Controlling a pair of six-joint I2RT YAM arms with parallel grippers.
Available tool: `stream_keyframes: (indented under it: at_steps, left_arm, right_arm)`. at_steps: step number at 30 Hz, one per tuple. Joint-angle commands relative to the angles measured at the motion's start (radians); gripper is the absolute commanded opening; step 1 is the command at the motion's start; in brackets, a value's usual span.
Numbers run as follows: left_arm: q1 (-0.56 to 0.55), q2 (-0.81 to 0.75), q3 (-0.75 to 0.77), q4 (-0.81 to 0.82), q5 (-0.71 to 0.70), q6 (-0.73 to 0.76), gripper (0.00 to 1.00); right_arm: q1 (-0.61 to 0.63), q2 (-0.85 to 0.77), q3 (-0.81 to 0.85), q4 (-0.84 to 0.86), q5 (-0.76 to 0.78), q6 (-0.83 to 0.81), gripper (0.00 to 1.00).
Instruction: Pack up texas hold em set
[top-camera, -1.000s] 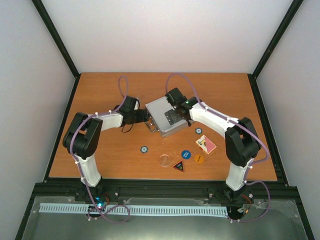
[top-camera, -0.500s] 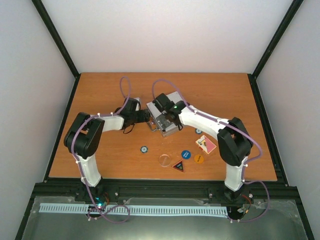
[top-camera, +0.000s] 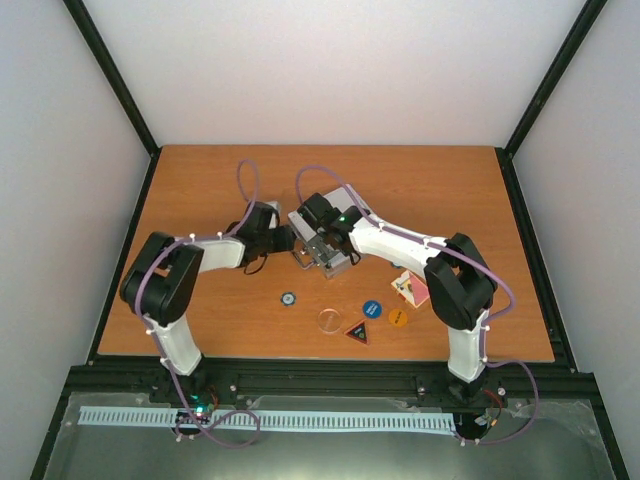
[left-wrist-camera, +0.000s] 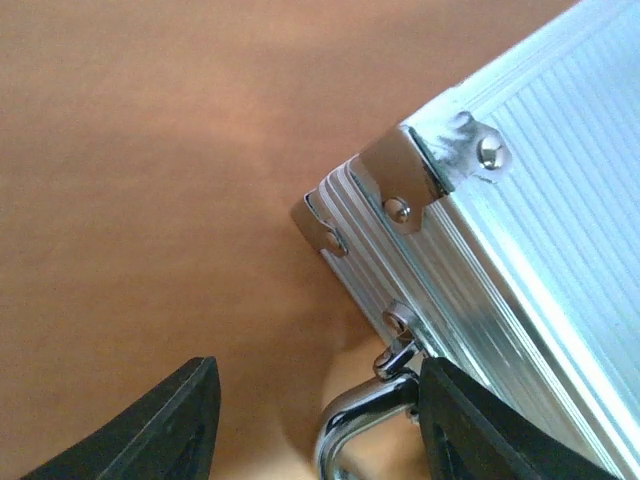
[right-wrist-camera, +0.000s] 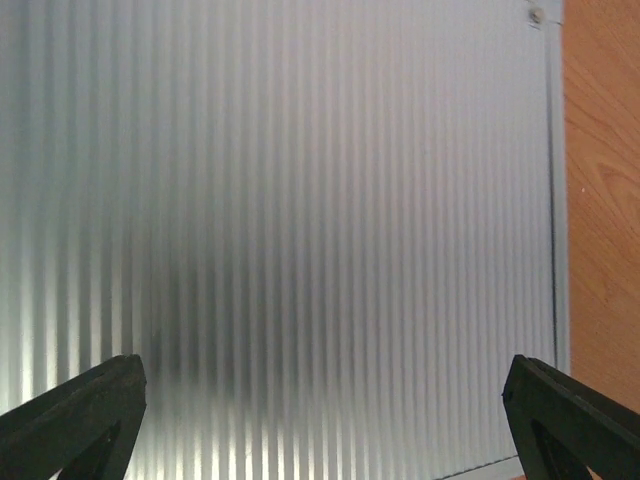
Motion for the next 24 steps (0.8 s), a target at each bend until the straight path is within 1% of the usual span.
stream_keyframes:
  at_steps: [1,2,4,5,6,7,9,11,12,13,14,16,19,22,24]
  left_arm:
    - [0.002,-0.096,-0.086,-0.378,-0.091,0.032,0.56]
    - [0.002,-0.133,-0.091,-0.391,-0.091,0.036,0.55]
    - [0.002,-0.209,-0.100,-0.418,-0.085,0.041,0.50]
    - [0.001,-0.242,-0.109,-0.426,-0.077,0.045,0.45]
    - [0.000,-0.284,-0.116,-0.436,-0.071,0.048,0.38]
    - [-0.001,-0.309,-0.124,-0.443,-0.066,0.051,0.34]
    - [-0.002,-0.339,-0.134,-0.451,-0.048,0.060,0.32]
    - [-0.002,-0.363,-0.157,-0.423,-0.015,0.057,0.30]
    - [-0.002,-0.377,-0.174,-0.395,0.004,0.049,0.21]
    - [-0.002,-0.391,-0.188,-0.367,0.022,0.036,0.07]
    - [-0.003,-0.403,-0.200,-0.334,0.037,0.030,0.02]
    - [-0.011,-0.410,-0.209,-0.279,0.053,0.051,0.01]
    - [-0.012,-0.384,-0.184,-0.263,0.082,0.123,0.01]
    - [-0.012,-0.377,-0.187,-0.191,0.155,0.144,0.01]
    - [-0.012,-0.368,-0.184,-0.146,0.176,0.148,0.01]
  right_arm:
    - [0.002,-0.005,0.010,0.020,0.020,0.011,1.00]
    - [0.002,-0.013,0.008,0.023,0.015,0.013,1.00]
    - [0.001,-0.020,0.006,0.031,0.007,0.018,1.00]
    - [0.002,-0.022,0.005,0.034,0.004,0.017,1.00]
    - [0.002,-0.021,0.005,0.034,0.000,0.017,1.00]
    - [0.002,-0.017,0.007,0.033,-0.005,0.017,1.00]
    - [0.002,-0.009,0.011,0.033,-0.018,0.018,1.00]
    - [0.001,-0.002,0.013,0.037,-0.031,0.020,1.00]
    - [0.002,0.002,0.015,0.038,-0.036,0.023,1.00]
    - [0.002,0.006,0.019,0.036,-0.038,0.025,1.00]
    - [0.002,0.011,0.022,0.034,-0.040,0.026,1.00]
    - [0.002,0.015,0.027,0.030,-0.041,0.026,1.00]
    - [0.002,0.013,0.029,0.028,-0.038,0.026,1.00]
    - [0.002,0.013,0.029,0.027,-0.034,0.025,1.00]
    - [0.002,0.016,0.026,0.031,-0.035,0.025,1.00]
